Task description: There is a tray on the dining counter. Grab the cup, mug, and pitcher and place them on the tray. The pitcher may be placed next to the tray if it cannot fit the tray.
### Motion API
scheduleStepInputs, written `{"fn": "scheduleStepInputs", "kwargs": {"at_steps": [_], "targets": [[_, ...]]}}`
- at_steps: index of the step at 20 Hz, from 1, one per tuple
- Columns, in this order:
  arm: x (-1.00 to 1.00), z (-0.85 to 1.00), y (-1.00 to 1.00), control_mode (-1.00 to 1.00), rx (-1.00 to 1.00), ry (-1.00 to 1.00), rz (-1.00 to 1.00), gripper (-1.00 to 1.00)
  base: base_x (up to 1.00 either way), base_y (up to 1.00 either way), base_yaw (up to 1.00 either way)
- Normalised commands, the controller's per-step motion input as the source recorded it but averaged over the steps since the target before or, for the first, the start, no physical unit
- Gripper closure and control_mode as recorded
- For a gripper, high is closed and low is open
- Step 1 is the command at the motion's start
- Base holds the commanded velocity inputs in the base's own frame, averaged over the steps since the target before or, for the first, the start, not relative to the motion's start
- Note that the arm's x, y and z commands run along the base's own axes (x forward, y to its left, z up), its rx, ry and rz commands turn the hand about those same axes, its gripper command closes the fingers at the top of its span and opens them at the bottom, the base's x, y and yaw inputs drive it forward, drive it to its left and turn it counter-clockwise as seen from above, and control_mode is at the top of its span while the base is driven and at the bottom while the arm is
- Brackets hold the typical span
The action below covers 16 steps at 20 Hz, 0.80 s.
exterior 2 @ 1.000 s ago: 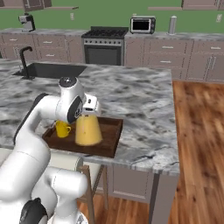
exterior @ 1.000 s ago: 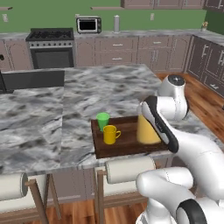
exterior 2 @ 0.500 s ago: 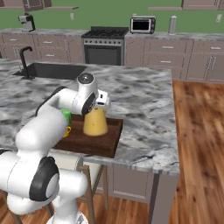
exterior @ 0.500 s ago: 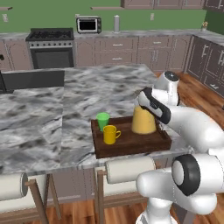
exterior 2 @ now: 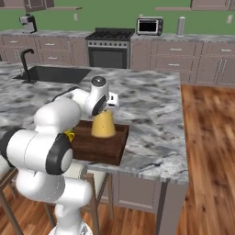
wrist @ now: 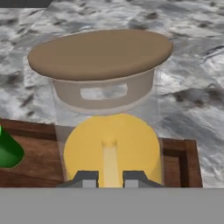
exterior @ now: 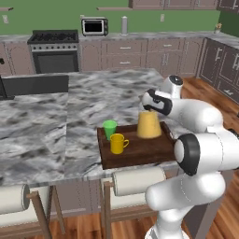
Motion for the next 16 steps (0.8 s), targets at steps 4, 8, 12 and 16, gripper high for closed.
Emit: {"fn": "scheduleStepInputs", "kwargs": {"at_steps": [4,8,12,16], "targets": [[0.27,-0.29,0.0,-1.0,0.0,-0.11,0.05,1.0,0.0,0.0,0.0],[0.01,-0.23,0.0,-1.0,0.0,-0.16,0.05,1.0,0.0,0.0,0.0],[0.0,0.0,0.0,-1.0,0.0,-0.17,0.05,1.0,0.0,0.0,0.0],[-0.08,0.0,0.0,-1.0,0.0,-0.14,0.03,1.0,0.0,0.0,0.0]]}}
